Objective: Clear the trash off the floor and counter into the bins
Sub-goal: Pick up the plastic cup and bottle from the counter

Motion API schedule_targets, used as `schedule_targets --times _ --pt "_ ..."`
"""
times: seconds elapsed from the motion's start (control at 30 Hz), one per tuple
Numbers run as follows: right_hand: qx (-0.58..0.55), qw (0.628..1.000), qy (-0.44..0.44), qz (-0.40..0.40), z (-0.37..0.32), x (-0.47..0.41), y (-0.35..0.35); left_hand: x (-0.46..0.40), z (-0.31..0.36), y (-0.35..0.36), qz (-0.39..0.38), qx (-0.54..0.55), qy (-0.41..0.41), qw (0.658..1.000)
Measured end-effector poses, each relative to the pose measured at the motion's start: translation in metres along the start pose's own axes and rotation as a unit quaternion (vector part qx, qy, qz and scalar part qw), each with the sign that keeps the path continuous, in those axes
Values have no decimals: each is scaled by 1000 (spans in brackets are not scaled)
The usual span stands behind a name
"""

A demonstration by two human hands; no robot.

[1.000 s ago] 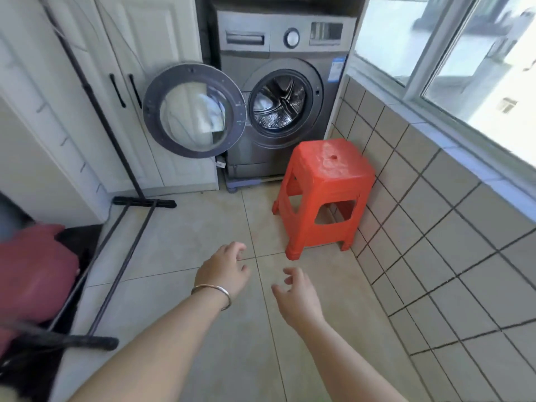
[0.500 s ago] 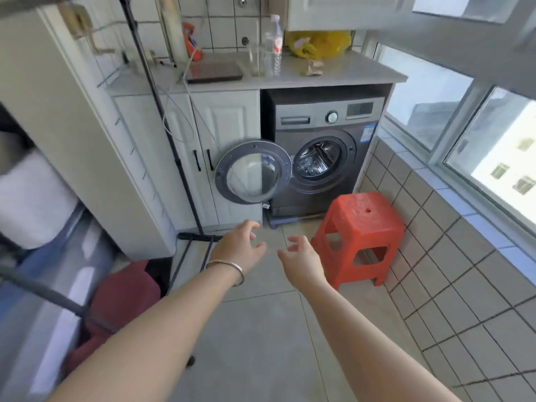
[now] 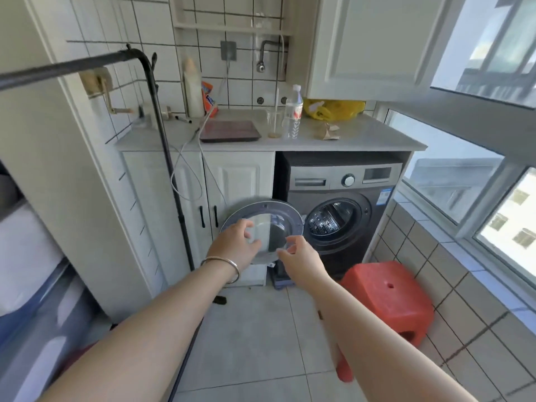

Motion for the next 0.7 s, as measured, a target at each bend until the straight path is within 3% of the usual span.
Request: schedule_targets --times 0.27,0.5,0.7 --pt "4 999 -32 -23 -83 -150 -3 -147 -24 -13 33 3 -11 999" --pt "21 999 -11 -23 -119 -273 10 -276 -74 3 5 30 -29 999" --pt "-3 1000 17 24 -165 -382 -2 -416 -90 5 -20 43 35 998"
Point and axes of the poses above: each hand's wrist, its own x-axis away from the middle knuckle, its own y-axis out of the palm, z = x × y, the point moved 3 cm from there along -x, towards the middle knuckle, and after that the axes turned 12 degrees about y, right-handed, at the moved point
